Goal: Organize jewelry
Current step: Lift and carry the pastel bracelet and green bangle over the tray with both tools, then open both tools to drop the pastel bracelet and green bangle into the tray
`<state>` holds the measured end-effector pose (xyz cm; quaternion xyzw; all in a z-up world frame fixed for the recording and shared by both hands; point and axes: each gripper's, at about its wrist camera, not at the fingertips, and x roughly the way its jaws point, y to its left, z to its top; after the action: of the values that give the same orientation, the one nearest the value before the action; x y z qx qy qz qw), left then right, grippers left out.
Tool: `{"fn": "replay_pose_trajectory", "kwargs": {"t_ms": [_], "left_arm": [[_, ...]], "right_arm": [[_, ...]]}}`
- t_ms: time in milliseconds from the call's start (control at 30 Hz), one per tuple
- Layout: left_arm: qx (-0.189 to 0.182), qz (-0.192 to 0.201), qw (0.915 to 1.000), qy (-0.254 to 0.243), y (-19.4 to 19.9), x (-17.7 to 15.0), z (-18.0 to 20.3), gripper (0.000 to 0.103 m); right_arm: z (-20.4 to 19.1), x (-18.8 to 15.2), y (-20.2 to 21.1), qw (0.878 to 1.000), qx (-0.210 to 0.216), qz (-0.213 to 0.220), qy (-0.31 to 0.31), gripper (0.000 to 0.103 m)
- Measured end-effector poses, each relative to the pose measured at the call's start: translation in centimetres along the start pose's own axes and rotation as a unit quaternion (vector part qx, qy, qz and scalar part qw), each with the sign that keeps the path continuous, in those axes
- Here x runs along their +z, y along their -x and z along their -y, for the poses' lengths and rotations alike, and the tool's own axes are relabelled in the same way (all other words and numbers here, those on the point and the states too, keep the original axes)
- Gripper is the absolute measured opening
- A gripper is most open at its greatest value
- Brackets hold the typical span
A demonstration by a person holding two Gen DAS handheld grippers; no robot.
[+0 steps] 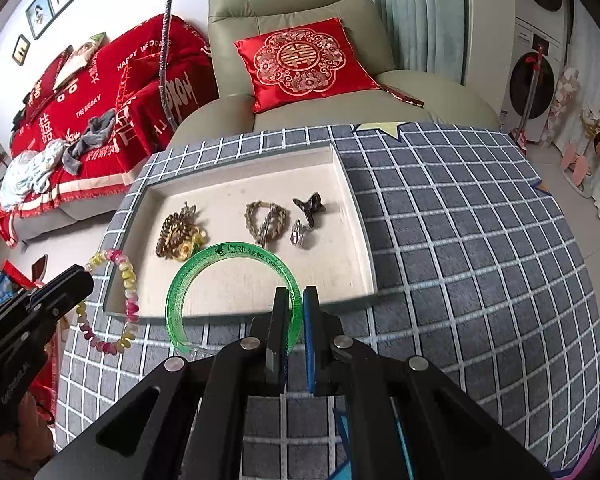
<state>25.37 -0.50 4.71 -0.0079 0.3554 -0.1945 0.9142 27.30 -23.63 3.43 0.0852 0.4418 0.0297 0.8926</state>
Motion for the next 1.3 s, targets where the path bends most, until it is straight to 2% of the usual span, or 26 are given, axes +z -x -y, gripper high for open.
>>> {"fn": "replay_pose_trajectory", "kwargs": {"t_ms": [300,633,1133,1300], "left_arm": [[0.023,-0.013,0.9995,0.016,-4.3,1.6,-2.0,0.024],[0.053,-0.045,0.9975,0.016,-8.6,1.1,-2.9,0.024],[0.108,-0.08,0.9907,-0.02,-11.2,-0.1,-2.4,0.024],[0.113,-0.085,0.9896,-0.024,-11.5,-0.5,-2.4,0.024]], "right_arm": [[-0.5,2.1,-4.4,1.0,-0.009,-0.02,-0.001,0.008],[-0.8,3.2,-8.8,0.999,-0.017,-0.039,-0.006,0.008],[-1.3,2.5,-11.9,0.998,-0.03,-0.06,0.002,0.008],[-1.5,2.5,-11.9,0.998,-0.033,-0.058,0.007,0.008]]}}
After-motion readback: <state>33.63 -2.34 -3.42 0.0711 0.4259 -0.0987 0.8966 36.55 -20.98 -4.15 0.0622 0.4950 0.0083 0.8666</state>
